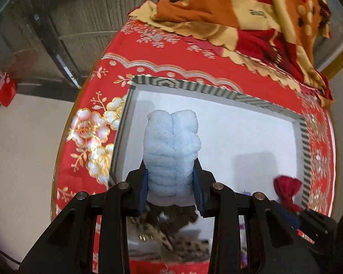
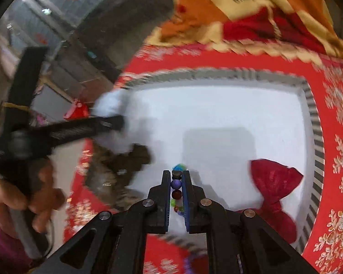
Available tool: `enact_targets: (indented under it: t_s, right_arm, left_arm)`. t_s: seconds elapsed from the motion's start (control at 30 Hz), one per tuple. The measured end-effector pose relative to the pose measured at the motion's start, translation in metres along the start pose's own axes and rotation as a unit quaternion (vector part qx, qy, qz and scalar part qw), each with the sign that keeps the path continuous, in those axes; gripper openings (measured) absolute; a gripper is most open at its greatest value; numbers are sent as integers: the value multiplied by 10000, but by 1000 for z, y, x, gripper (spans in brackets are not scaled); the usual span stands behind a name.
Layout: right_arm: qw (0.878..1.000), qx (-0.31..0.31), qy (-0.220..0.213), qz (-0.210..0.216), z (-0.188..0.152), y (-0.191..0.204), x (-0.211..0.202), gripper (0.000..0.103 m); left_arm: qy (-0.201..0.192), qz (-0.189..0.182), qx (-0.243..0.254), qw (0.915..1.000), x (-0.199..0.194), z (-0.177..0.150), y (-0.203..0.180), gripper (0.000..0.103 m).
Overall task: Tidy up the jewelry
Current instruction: 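Lower both held items into the tray and open both tools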
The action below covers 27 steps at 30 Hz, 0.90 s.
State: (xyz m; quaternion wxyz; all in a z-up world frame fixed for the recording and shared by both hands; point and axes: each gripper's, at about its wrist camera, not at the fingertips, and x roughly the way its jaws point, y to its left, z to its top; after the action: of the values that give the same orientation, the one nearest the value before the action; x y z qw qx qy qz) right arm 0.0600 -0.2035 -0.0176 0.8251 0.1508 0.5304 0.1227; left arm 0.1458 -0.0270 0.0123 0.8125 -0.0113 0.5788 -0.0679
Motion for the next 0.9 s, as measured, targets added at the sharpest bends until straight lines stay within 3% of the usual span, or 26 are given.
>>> enact_targets:
  t_s: [0.17,0.3,0.47,0.53,0.57,0.8,0.9]
  right_arm:
    - [9991,164,252,-284,-3,-22,12,9]
    - [9984,-80,481,-275,-7,-15,19,9]
    - [9990,-177,393,-149,-6,-8,12,14]
    - [9994,-161,283,-111,-6,-6,4,36]
    - [9996,-146,246,-68,-6,-4,0,39]
    - [9999,-104,-102,20,-10,5,-31,39]
    - [9996,-94,-262,19,-12,11,-47,39]
  left_arm:
    - [233,59,-90,9997,25,11,7,32]
    - [409,51,-94,9991,37,9,10,32]
    - [422,57,-145,9990,38,10,10,34]
    - [398,62,-155,9991,35,9,10,39]
    - [387,61,-141,9991,33,8,9,40]
    - [-60,64,-90,9999,-5,-2,7,58]
    - [-295,94,-77,9995,-25,-7,5,59]
